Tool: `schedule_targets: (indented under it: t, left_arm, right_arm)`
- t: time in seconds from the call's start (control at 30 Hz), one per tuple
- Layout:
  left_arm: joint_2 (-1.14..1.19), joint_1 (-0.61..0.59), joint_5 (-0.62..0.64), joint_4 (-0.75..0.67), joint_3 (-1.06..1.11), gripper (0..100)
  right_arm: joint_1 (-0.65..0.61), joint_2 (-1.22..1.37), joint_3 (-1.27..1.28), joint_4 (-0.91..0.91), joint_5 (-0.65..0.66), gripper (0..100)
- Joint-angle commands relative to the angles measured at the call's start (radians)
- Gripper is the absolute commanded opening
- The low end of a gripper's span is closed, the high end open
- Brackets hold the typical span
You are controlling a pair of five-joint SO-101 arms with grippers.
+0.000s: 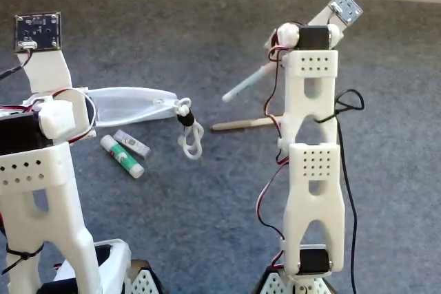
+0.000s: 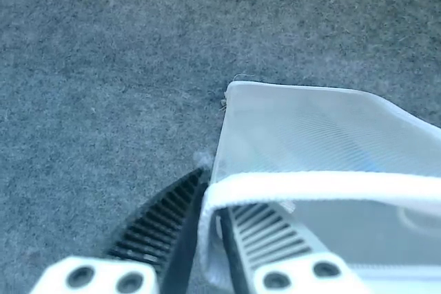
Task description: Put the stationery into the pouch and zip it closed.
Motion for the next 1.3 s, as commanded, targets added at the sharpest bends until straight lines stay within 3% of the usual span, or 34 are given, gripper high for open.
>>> schedule_targets:
  t: [0.0, 0.23, 0.8, 1.27]
  left_arm:
    - [0.019, -0.004, 0.008, -0.011, 0.012, 1]
    - [0.016, -0.004, 0.008, -0.012, 0.012, 1]
    - [0.013, -0.004, 0.008, -0.014, 0.008, 1]
    - [0.013, -0.004, 0.008, -0.014, 0.001, 1]
  right_arm:
    - [-0.012, -0.036, -0.051, 0.018, 0.014, 0.5]
    - [-0.010, -0.153, -0.015, 0.021, 0.014, 0.5]
    - [-0.093, -0.661, 0.484, 0.018, 0.015, 0.5]
    - [-0.110, -0.782, 0.496, 0.016, 0.017, 0.5]
